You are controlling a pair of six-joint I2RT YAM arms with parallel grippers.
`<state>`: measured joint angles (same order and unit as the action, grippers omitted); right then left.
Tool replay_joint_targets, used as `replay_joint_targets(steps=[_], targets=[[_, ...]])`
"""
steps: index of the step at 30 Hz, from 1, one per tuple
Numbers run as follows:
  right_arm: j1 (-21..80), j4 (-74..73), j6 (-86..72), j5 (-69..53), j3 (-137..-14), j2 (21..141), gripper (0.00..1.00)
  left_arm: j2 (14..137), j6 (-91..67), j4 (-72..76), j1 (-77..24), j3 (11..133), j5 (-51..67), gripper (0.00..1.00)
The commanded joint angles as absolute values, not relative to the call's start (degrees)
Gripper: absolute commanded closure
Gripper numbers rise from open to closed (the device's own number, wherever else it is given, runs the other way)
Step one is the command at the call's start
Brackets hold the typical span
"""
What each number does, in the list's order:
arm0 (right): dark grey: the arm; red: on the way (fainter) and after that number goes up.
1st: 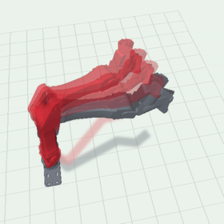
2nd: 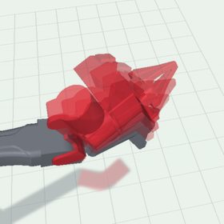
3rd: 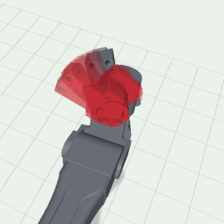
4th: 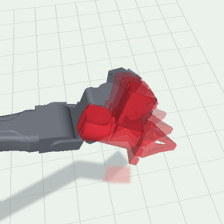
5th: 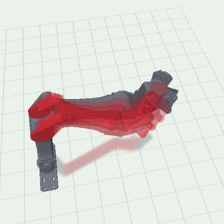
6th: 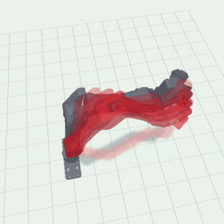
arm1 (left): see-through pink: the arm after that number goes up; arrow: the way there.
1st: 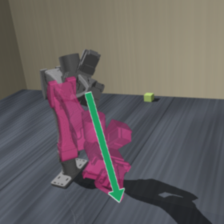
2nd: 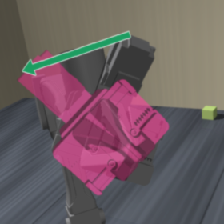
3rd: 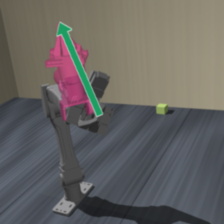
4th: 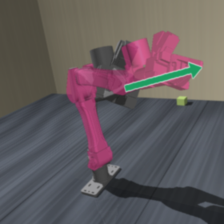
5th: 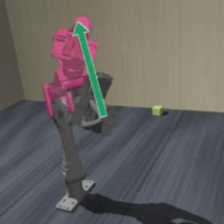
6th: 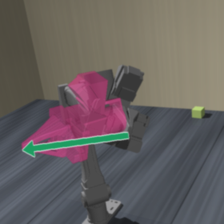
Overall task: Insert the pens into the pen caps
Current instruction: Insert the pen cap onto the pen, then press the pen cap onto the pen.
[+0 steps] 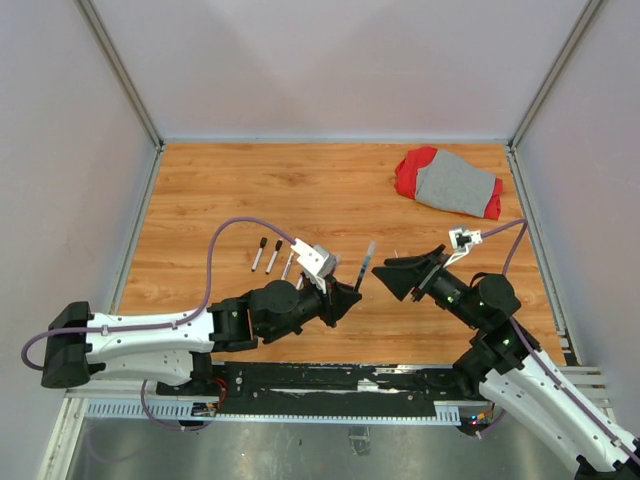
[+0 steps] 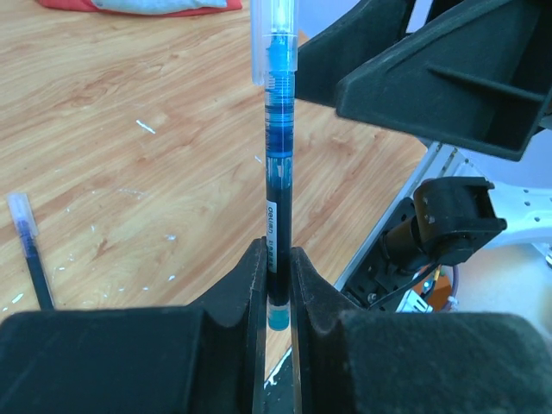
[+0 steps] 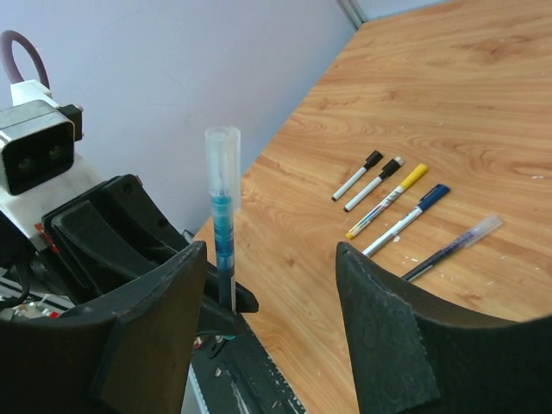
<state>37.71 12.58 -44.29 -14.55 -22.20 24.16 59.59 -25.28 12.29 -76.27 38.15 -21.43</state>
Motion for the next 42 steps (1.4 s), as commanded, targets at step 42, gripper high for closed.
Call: replay_joint_targets(steps=[42], targets=[[38.58, 4.47, -40.26, -17.31, -41.66, 42.9, 0.72, 61.05, -24.88, 13.68, -76.47, 39.33, -21.17, 1.0]])
